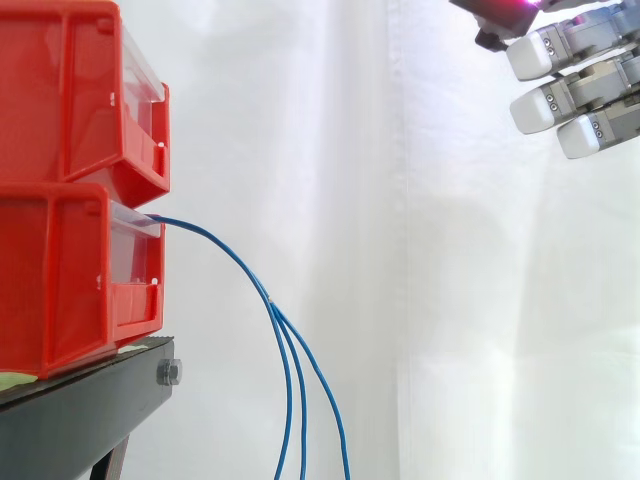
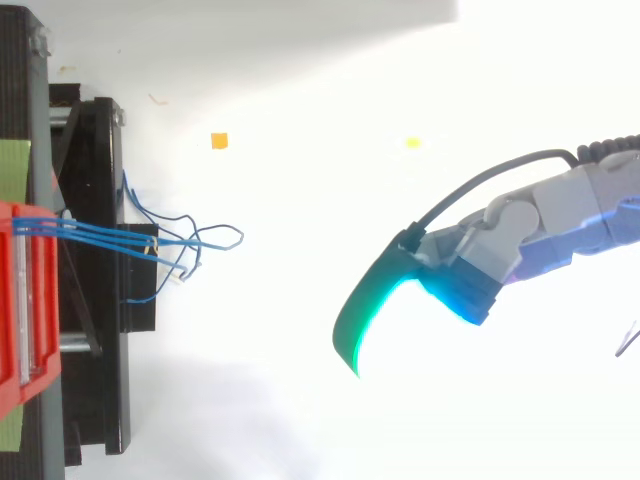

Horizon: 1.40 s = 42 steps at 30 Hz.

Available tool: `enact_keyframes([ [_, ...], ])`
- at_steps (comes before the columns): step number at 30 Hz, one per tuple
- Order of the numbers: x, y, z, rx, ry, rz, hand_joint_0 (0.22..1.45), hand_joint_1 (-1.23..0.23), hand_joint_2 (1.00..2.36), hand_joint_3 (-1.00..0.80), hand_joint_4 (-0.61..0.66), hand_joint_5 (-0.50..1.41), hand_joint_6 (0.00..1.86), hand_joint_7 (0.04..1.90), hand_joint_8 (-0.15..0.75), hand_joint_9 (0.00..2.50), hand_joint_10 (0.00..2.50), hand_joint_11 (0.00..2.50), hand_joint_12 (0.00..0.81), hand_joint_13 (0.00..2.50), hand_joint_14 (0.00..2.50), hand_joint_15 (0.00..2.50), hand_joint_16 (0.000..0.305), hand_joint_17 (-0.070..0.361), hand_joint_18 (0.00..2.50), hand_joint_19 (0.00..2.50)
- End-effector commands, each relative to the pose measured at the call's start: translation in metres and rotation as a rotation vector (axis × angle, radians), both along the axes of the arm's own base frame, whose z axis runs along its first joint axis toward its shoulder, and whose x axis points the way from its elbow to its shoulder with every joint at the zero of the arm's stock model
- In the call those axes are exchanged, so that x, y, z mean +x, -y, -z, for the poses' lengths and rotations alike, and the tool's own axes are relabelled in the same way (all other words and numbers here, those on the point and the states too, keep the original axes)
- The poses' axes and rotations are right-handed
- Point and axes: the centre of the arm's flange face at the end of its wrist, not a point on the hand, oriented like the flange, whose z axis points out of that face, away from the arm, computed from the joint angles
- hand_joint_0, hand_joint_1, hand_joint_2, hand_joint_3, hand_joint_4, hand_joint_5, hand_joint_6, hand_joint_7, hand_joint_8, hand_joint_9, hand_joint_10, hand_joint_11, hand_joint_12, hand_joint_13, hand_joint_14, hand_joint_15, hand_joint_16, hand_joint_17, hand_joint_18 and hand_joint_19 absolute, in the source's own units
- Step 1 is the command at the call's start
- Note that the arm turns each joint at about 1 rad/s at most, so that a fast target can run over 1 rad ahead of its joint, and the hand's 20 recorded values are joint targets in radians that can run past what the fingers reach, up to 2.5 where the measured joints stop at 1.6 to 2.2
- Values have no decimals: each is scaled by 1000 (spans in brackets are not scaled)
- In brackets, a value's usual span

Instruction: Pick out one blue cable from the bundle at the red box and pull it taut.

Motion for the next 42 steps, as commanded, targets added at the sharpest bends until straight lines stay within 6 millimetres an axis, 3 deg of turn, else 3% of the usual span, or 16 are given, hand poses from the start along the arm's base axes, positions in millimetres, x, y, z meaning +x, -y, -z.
enact_keyframes([
  [1, 0, 0, 0, 0, 1, 0, 516, -572, 1000, -500, 135, -215, 501, 632, 217, 453, 3, 93, 318, 365, 3, 85, 56, 127, 201, 309],
  [20, -7, 0, 6, -10, -64, -6, 526, -550, 1001, -485, 169, -202, 501, 646, 228, 466, 4, 103, 324, 376, 3, 92, 55, 125, 259, 333],
  [28, -6, -9, 7, -13, -67, -18, 534, -548, 1002, -485, 175, -200, 501, 648, 231, 475, 4, 115, 324, 382, 3, 91, 55, 124, 280, 359],
  [36, 19, -11, 37, -52, -30, 95, 541, -544, 1001, -481, 181, -198, 501, 650, 235, 487, 6, 122, 324, 386, 4, 94, 55, 123, 296, 366],
  [39, 38, -16, 67, -57, -17, 115, 542, -544, 1001, -482, 175, -201, 501, 649, 235, 491, 5, 132, 324, 389, 3, 91, 55, 123, 297, 368],
  [41, 40, -17, 67, -54, 1, 117, 542, -546, 1002, -479, 166, -204, 501, 648, 234, 491, 5, 132, 325, 393, 3, 91, 55, 123, 308, 374],
  [42, 49, -19, 82, -54, 8, 135, 543, -546, 1003, -478, 163, -205, 502, 646, 233, 495, 5, 133, 324, 394, 3, 98, 55, 123, 312, 374],
])
